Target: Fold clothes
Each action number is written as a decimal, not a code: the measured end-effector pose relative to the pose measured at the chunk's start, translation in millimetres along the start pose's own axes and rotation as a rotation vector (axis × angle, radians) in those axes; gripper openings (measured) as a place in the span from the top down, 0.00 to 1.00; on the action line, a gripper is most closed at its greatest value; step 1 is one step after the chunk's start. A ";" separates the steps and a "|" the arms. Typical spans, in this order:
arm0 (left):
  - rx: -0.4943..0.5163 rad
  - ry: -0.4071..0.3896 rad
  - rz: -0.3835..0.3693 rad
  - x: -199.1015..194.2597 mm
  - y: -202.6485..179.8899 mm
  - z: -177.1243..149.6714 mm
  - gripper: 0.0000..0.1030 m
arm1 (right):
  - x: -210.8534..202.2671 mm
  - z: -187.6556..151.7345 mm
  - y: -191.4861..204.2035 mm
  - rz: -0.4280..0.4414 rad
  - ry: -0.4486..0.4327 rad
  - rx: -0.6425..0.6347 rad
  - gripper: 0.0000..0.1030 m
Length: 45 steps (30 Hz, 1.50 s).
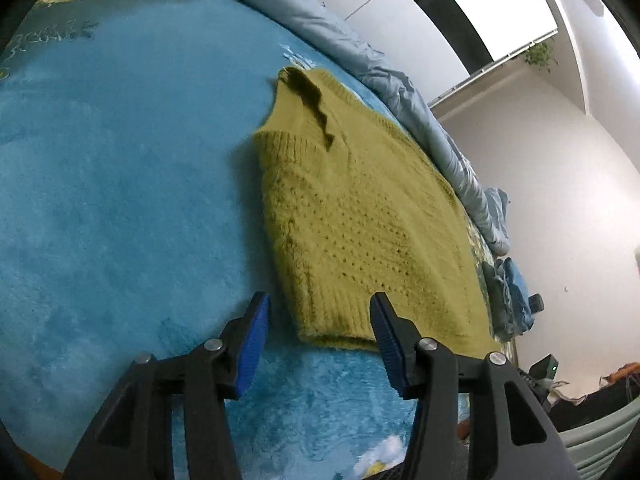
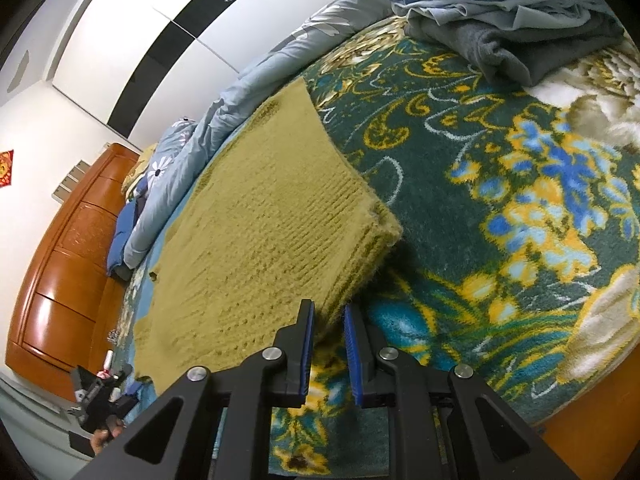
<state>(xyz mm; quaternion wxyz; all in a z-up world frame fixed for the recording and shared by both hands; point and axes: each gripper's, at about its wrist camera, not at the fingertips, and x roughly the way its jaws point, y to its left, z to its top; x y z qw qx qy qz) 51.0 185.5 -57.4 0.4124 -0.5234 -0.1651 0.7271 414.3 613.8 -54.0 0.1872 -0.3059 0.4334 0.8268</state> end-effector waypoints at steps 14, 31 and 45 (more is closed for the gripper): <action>-0.013 -0.033 -0.176 -14.2 -11.1 28.8 0.90 | -9.4 22.3 7.5 0.123 -0.033 0.017 0.92; -0.027 -0.075 -0.217 30.8 -45.0 183.2 0.90 | 37.4 167.9 88.6 0.164 -0.130 -0.053 0.92; -0.018 -0.030 -0.035 127.4 -34.6 277.0 0.90 | 187.8 285.7 109.0 0.009 -0.034 -0.038 0.92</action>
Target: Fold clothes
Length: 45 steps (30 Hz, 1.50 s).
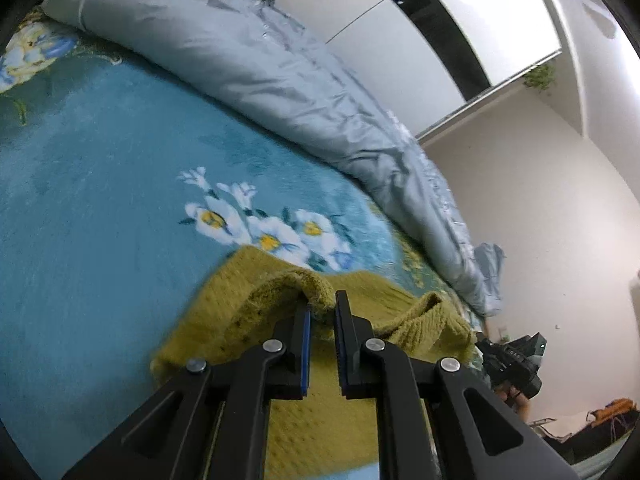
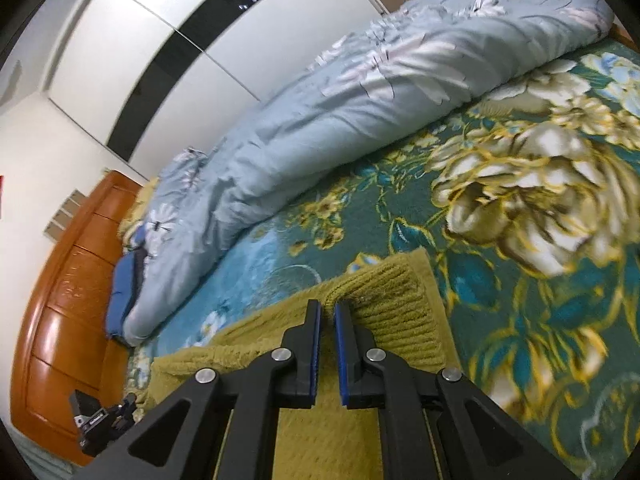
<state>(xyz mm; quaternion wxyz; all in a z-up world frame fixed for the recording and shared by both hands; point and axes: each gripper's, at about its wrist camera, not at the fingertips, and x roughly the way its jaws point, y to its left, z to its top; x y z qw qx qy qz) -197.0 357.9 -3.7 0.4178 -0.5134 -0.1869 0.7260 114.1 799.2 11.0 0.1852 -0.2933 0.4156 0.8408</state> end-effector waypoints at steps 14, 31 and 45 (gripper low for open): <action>-0.083 0.063 0.070 50.8 39.6 9.5 0.89 | 63.6 12.2 -9.0 -0.114 0.076 0.003 0.92; -0.016 -0.063 0.099 -26.5 14.3 -17.0 0.50 | 6.9 -6.6 21.3 -0.102 0.032 -0.119 0.50; -0.370 -0.107 -0.017 -46.9 90.7 -131.1 0.49 | -72.6 -114.6 -83.9 -0.006 0.010 0.181 0.44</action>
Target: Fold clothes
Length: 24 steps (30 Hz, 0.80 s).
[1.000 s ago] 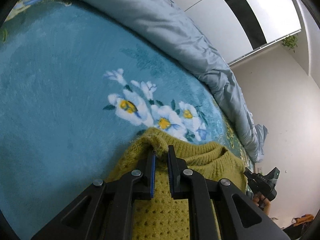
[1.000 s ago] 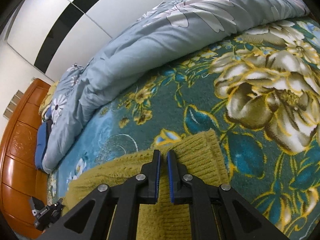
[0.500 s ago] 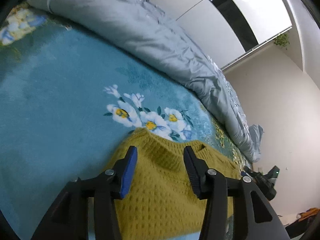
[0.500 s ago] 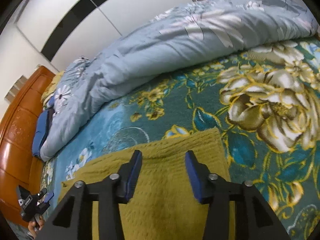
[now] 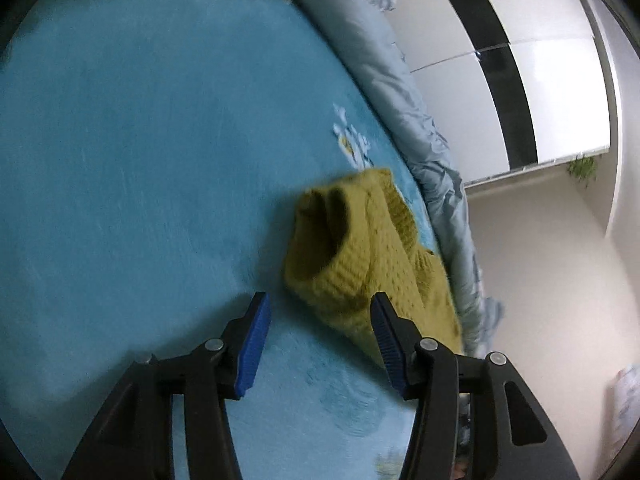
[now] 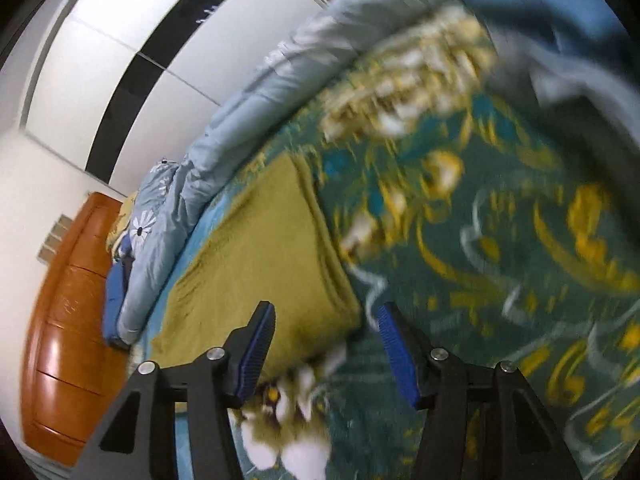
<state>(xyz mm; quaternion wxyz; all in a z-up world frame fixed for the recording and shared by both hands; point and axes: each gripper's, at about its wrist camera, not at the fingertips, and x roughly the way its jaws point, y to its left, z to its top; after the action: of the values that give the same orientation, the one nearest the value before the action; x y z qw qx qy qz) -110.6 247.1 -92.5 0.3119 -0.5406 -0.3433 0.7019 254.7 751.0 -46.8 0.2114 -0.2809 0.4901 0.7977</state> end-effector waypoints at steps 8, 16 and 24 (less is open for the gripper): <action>-0.045 -0.026 -0.055 31.1 -12.0 -5.6 0.44 | 13.6 -5.5 6.2 0.044 -0.016 0.048 0.41; -0.009 -0.078 -0.063 41.1 -23.3 2.0 0.49 | 18.3 -4.9 16.1 0.039 -0.079 0.045 0.49; 0.022 -0.116 -0.009 36.7 -27.9 5.9 0.89 | 10.8 -1.5 23.8 0.039 -0.093 0.026 0.83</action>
<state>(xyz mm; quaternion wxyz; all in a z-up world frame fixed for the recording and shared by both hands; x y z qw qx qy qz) -122.6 291.9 -88.5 0.3003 -0.4940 -0.3554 0.7345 232.3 740.1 -38.7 0.2218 -0.2313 0.4955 0.8073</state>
